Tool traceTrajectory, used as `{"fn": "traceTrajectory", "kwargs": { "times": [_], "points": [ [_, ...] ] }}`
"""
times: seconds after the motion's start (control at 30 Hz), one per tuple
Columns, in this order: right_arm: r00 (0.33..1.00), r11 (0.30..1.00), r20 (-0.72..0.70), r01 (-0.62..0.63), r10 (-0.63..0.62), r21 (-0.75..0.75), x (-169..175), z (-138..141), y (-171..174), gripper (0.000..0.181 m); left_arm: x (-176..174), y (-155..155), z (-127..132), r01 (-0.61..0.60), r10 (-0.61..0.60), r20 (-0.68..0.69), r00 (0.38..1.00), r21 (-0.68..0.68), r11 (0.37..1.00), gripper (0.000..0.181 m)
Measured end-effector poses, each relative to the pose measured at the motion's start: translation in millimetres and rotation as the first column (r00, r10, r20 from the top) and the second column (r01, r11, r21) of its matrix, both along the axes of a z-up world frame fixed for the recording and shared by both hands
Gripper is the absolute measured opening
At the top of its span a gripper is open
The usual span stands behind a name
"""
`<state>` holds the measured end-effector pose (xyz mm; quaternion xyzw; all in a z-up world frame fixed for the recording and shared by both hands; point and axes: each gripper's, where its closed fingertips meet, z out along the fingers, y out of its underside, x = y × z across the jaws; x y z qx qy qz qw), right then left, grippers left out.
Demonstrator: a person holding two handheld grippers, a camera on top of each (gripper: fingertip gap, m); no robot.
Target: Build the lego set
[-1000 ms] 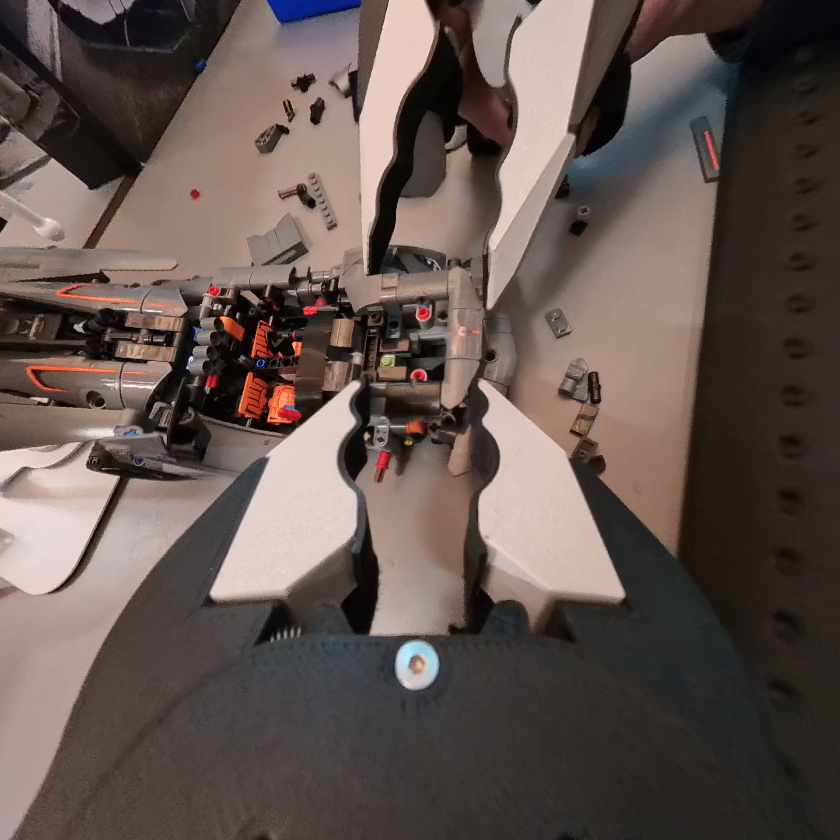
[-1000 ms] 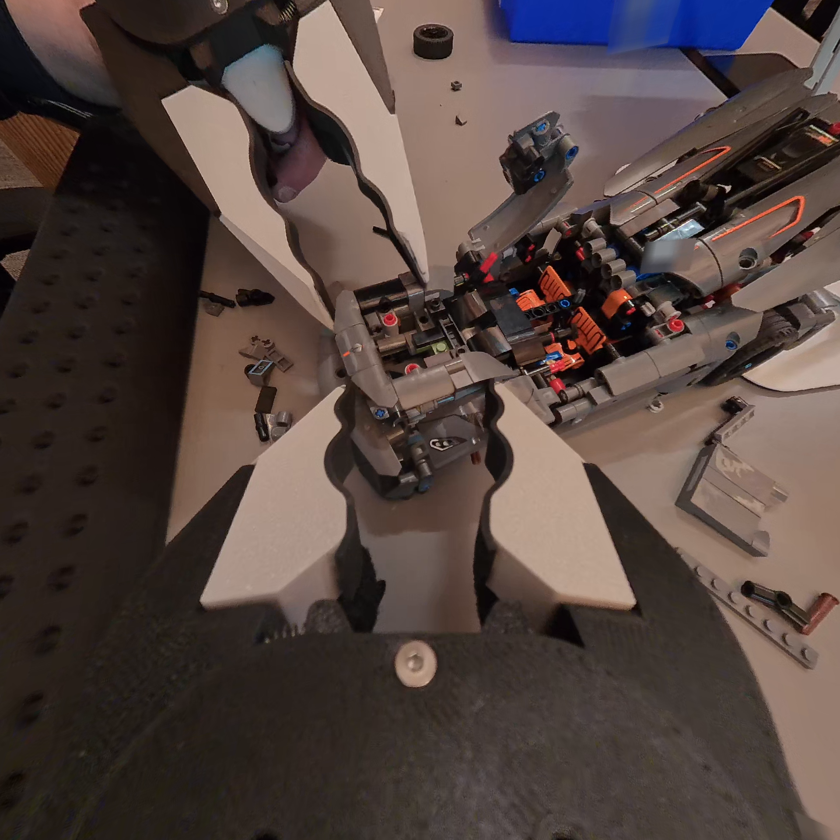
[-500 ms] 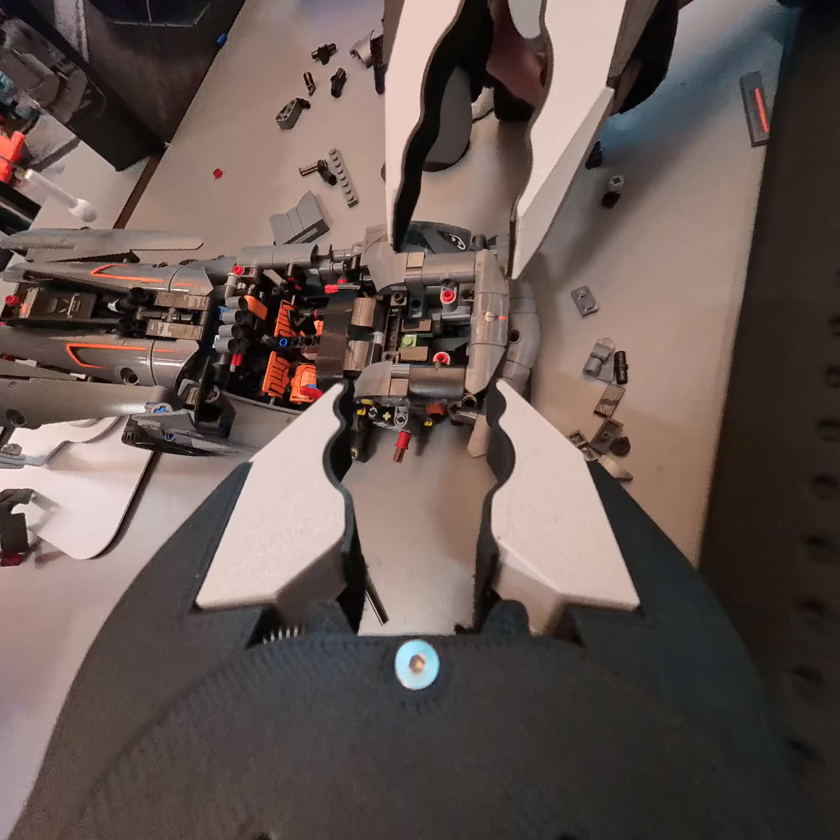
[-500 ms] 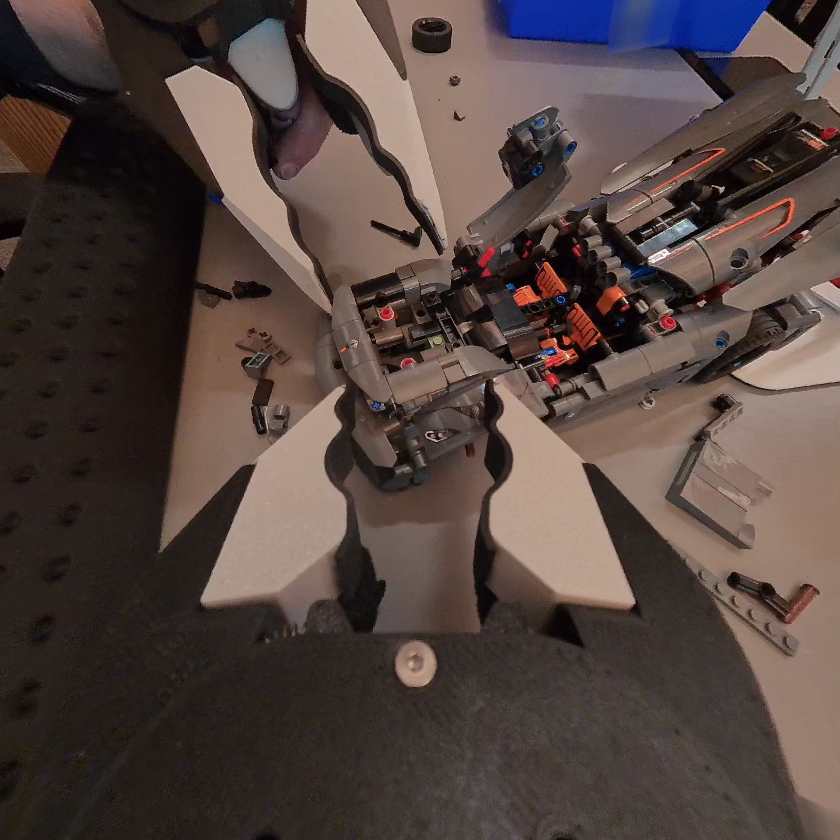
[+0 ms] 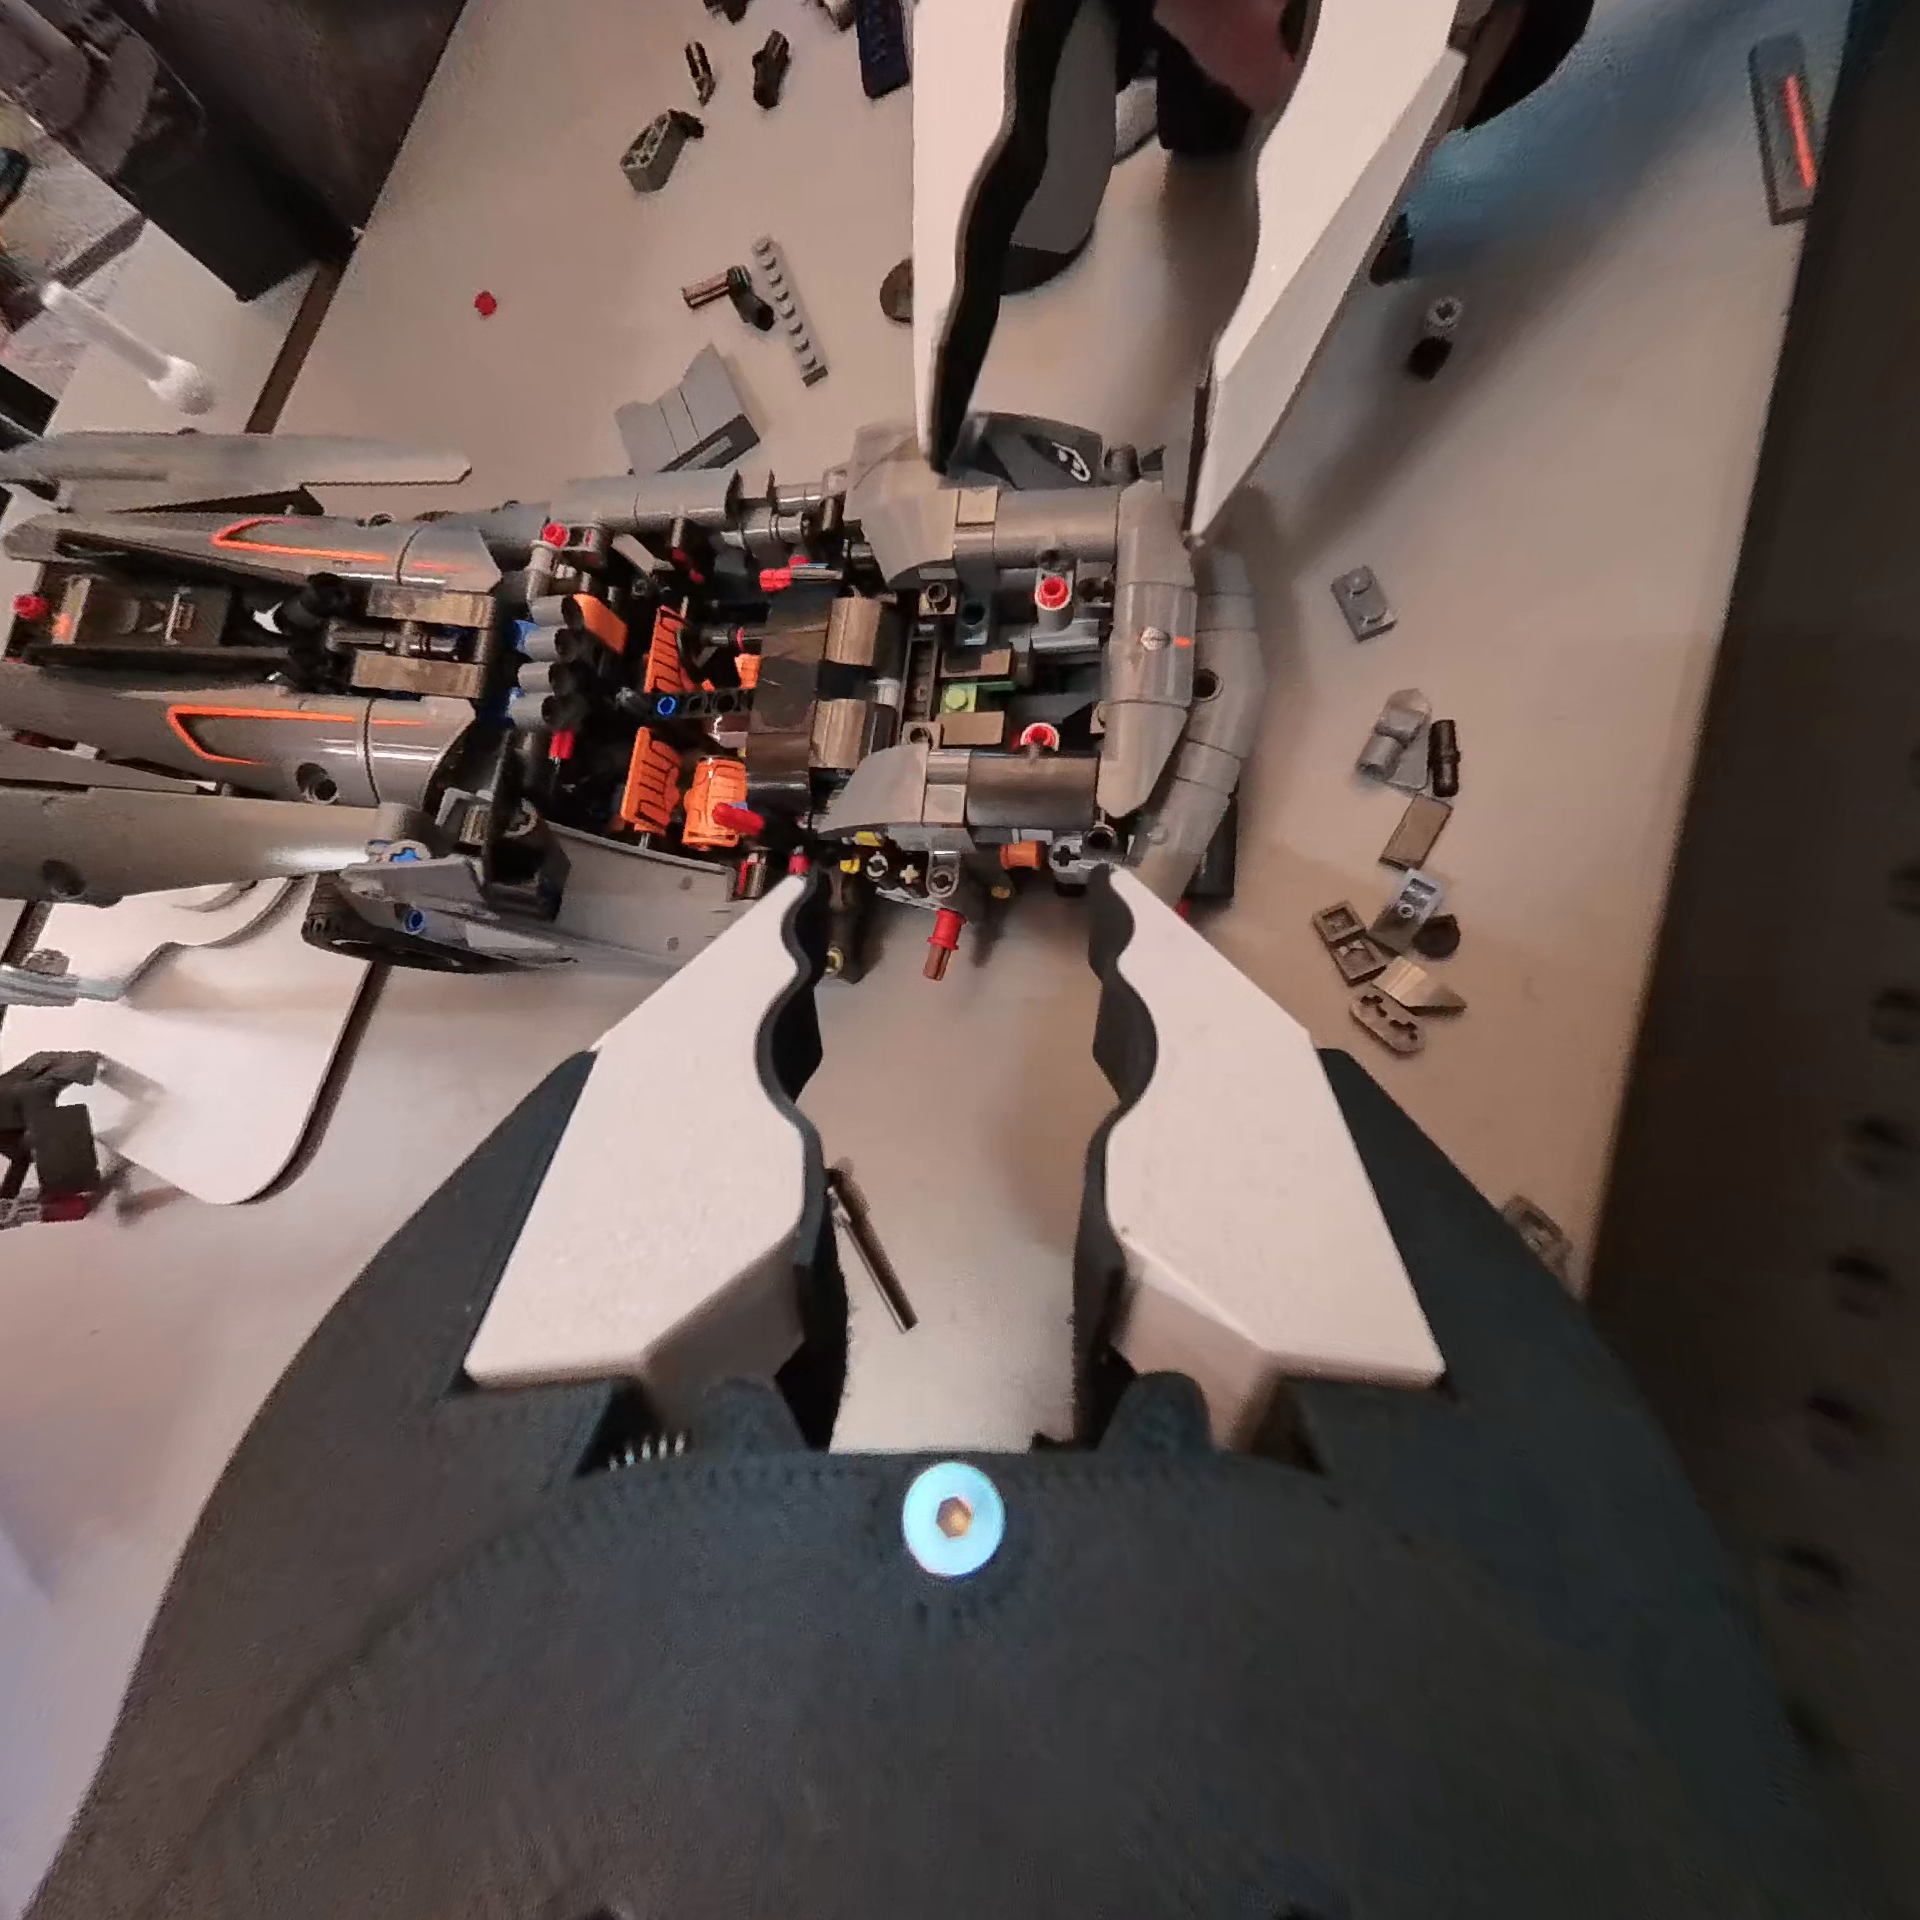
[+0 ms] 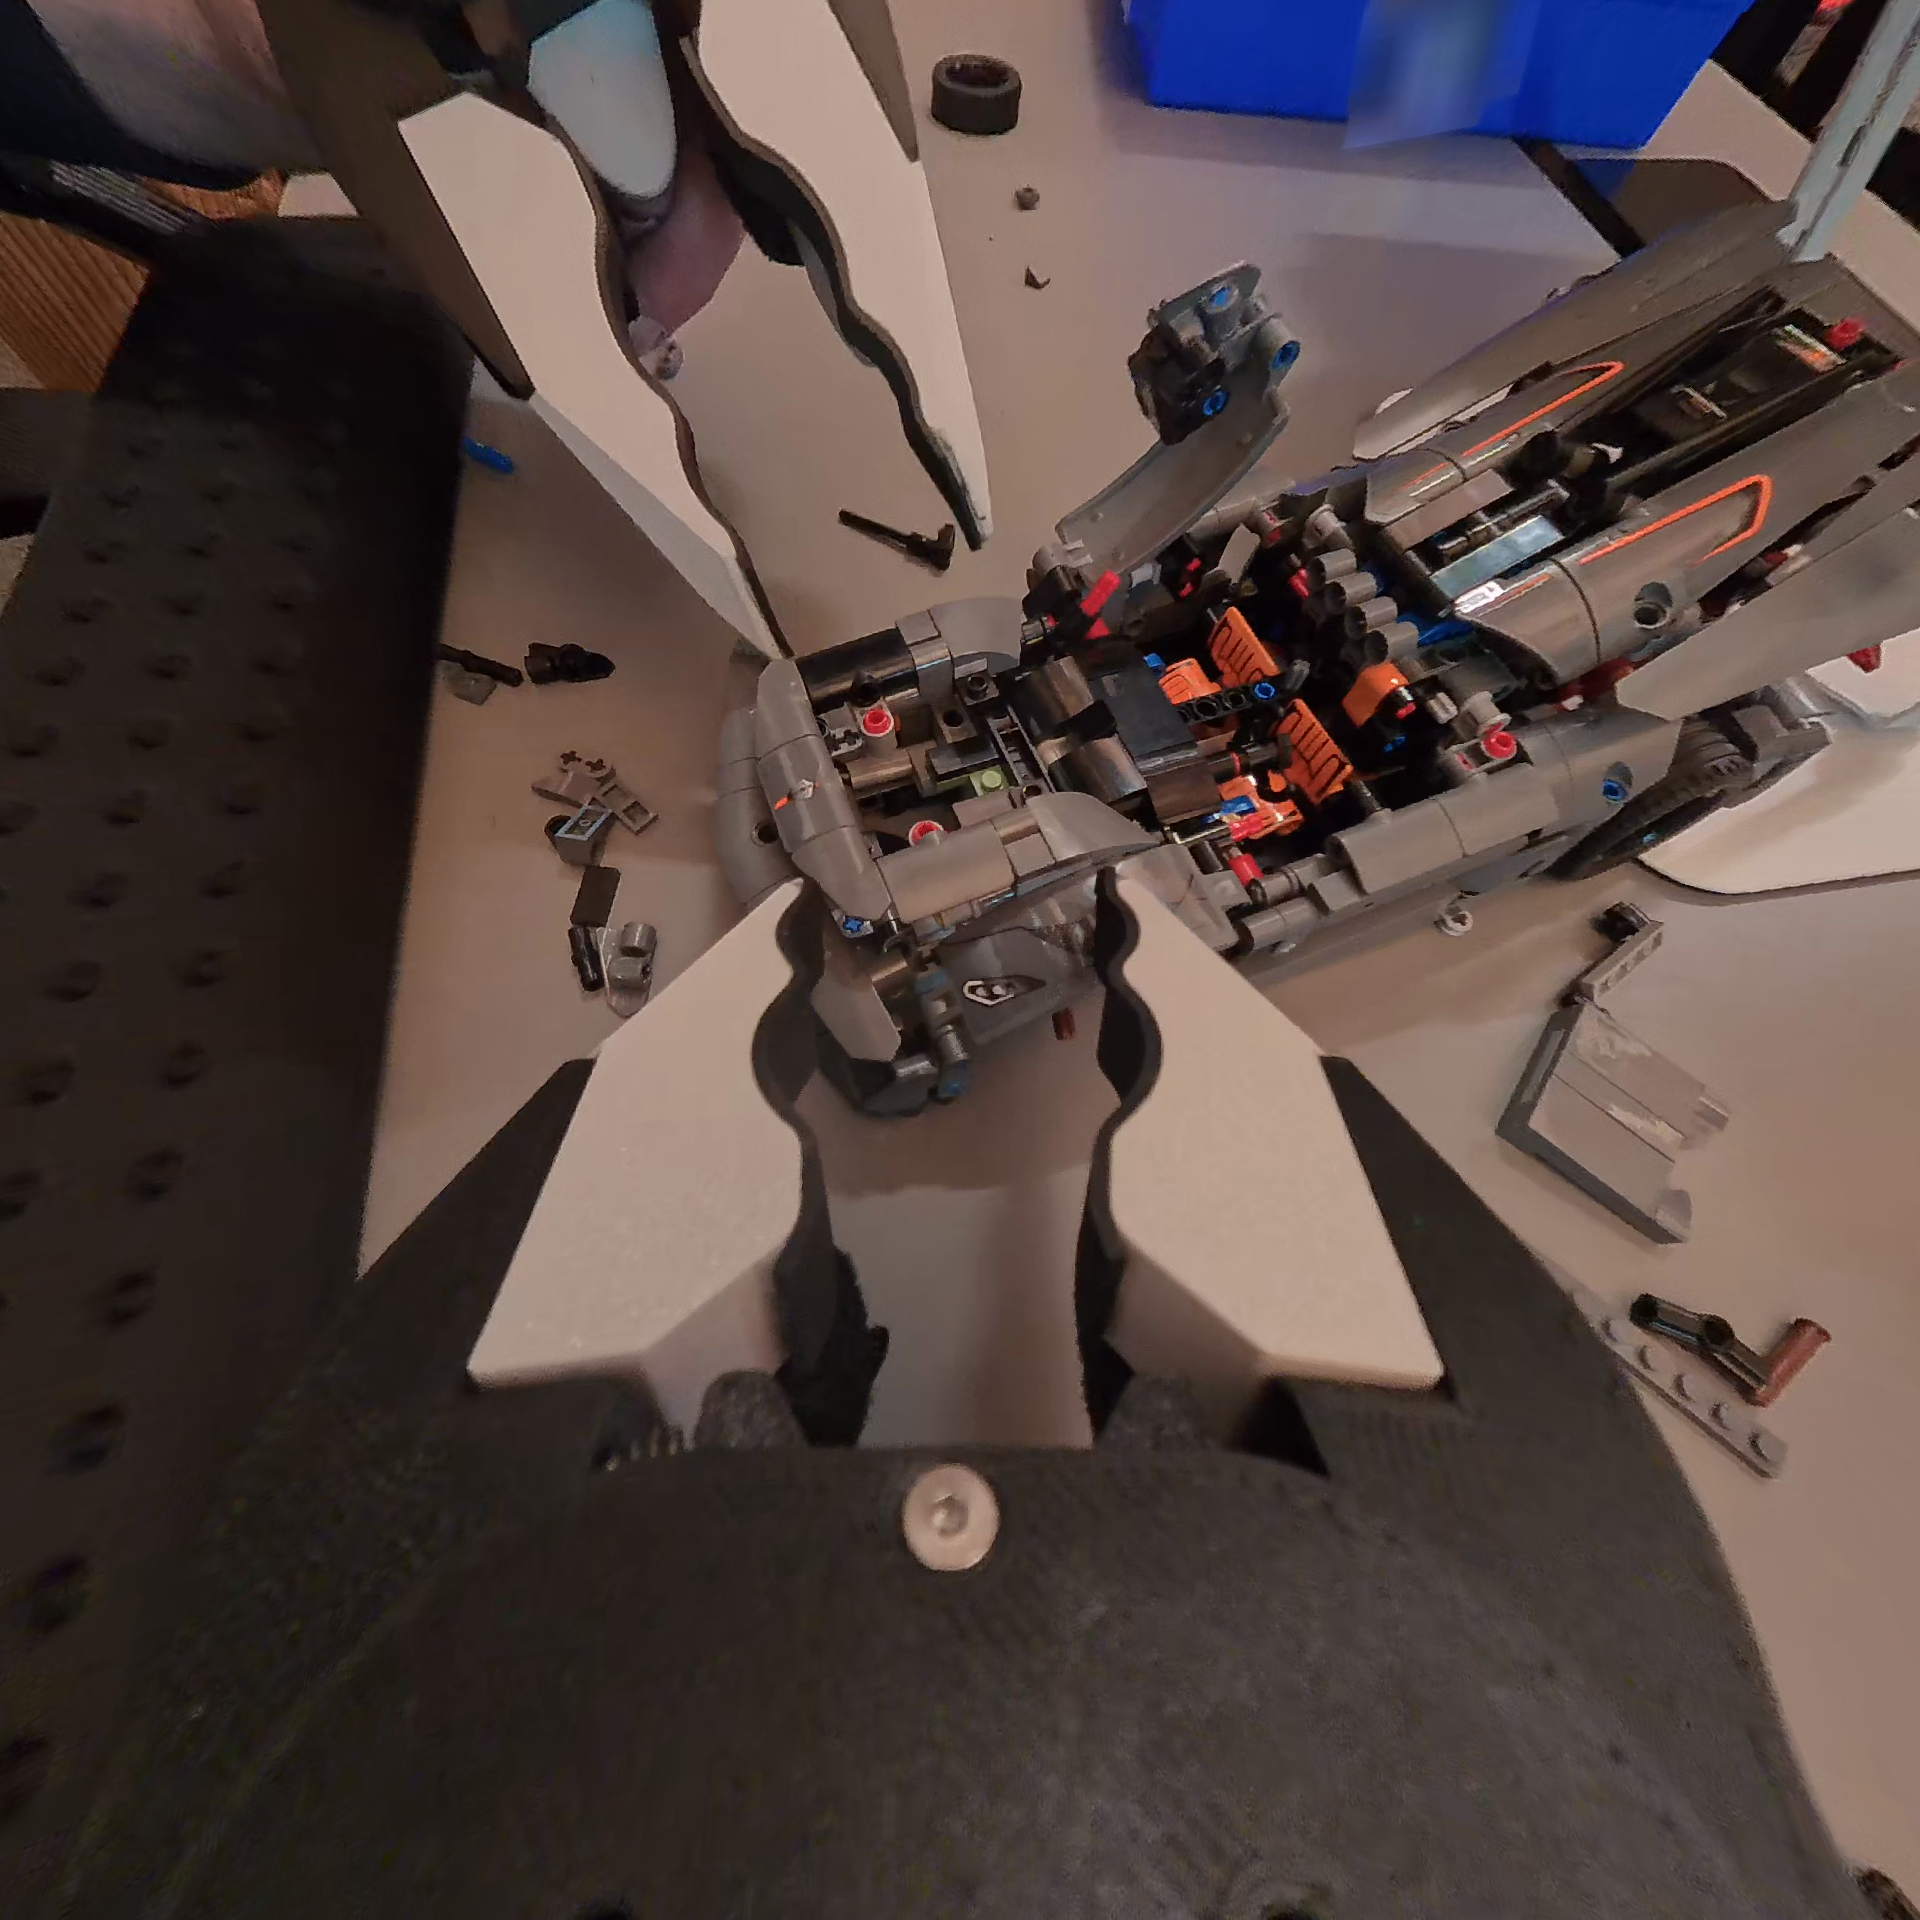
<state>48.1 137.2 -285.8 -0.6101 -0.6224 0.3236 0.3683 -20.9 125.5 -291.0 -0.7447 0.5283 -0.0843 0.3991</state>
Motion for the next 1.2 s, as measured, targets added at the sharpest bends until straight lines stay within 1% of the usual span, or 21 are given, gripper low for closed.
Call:
{"fn": "traceTrajectory", "kwargs": {
  "times": [0.1,0.17,0.2,0.33,0.47,0.57,0.67,0.73,0.93,1.13,1.2],
  "points": [
    [0.999,1.0,-0.031,0.019,-0.02,-0.01,3.3,6.1,4.6,0.05,-0.4,0.4,4.1,-0.002,0.002,0.008,1.0,0.015,1.0,0.044],
    [0.998,0.999,-0.041,0.039,-0.04,-0.027,6.8,7.3,8.9,0.049,-2.5,0.2,3.8,-0.006,0.006,-0.004,1.0,0.016,1.0,0.033],
    [0.998,0.998,-0.046,0.045,-0.047,-0.036,8.3,7.8,10.2,0.049,-1.5,-0.6,4.5,-0.003,0.003,0.001,1.0,0.014,1.0,0.036],
    [0.997,0.998,-0.053,0.049,-0.051,-0.042,10.6,8.8,10.0,0.048,4.3,-4.4,6.3,0.01,-0.01,0.032,0.999,-0.017,1.0,0.054],
    [0.998,0.998,-0.04,0.041,-0.043,-0.042,10.0,6.3,7.6,0.049,11.9,-2.8,3.4,0.014,-0.012,0.06,0.998,-0.037,0.999,0.084],
    [0.999,0.998,-0.036,0.038,-0.04,-0.048,9.9,5.2,6.8,0.049,16.0,-1.3,-0.8,0.015,-0.012,0.073,0.997,-0.041,0.999,0.089],
    [0.999,0.998,-0.034,0.035,-0.037,-0.05,9.8,4.5,5.9,0.049,17.0,-1.3,-9.4,0.009,-0.005,0.063,0.998,-0.07,0.998,0.086],
    [0.999,0.998,-0.031,0.033,-0.035,-0.051,9.6,3.9,5.3,0.049,18.7,-3.2,-12.4,0.017,-0.01,0.074,0.997,-0.095,0.995,0.081],
    [0.999,0.998,-0.03,0.029,-0.03,-0.054,9.3,3.4,4.3,0.048,18.1,-1.4,-9.2,0.008,0.012,0.143,0.99,-0.136,0.991,0.075],
    [0.999,0.998,-0.026,0.025,-0.027,-0.057,8.8,2.3,3.4,0.047,16.4,1.9,-6.6,-0.006,0.03,0.173,0.984,-0.14,0.99,0.065],
    [0.999,0.998,-0.023,0.023,-0.024,-0.058,8.6,1.7,3.0,0.047,16.5,1.9,-6.5,-0.004,0.031,0.18,0.983,-0.147,0.989,0.064]
  ]
}}
